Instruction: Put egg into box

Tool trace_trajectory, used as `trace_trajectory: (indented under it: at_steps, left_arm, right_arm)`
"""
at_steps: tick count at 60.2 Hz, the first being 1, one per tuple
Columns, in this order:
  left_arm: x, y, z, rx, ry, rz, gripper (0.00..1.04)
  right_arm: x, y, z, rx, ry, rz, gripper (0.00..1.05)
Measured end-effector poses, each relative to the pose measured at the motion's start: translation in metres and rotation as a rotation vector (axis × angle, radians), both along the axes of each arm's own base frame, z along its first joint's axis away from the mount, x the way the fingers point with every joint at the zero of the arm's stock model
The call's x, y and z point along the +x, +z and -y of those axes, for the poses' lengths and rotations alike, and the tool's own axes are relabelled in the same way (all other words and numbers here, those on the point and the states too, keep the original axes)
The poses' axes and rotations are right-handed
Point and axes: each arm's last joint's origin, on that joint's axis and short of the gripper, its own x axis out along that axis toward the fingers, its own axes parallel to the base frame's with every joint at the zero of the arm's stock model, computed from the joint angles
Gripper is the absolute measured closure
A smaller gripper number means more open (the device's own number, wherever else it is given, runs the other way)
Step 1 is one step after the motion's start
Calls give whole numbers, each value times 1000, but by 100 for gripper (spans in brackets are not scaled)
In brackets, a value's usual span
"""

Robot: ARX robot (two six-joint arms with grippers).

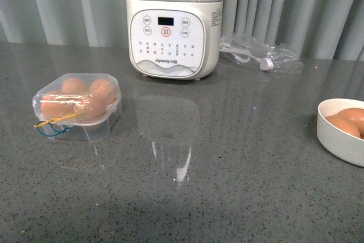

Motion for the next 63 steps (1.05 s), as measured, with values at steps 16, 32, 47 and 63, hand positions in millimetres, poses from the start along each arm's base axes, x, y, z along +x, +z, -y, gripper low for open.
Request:
trace_trajectory:
  at_steps: [16,32,47,63]
  left_arm:
    - [0,0,0,0,0,0,5]
    - [0,0,0,0,0,0,7]
    - [0,0,0,0,0,0,7]
    - [0,0,0,0,0,0,7]
  right_arm:
    - [0,0,0,0,0,0,7]
    - [0,0,0,0,0,0,7]
    - [0,0,0,0,0,0,7]
    - [0,0,0,0,0,0,7]
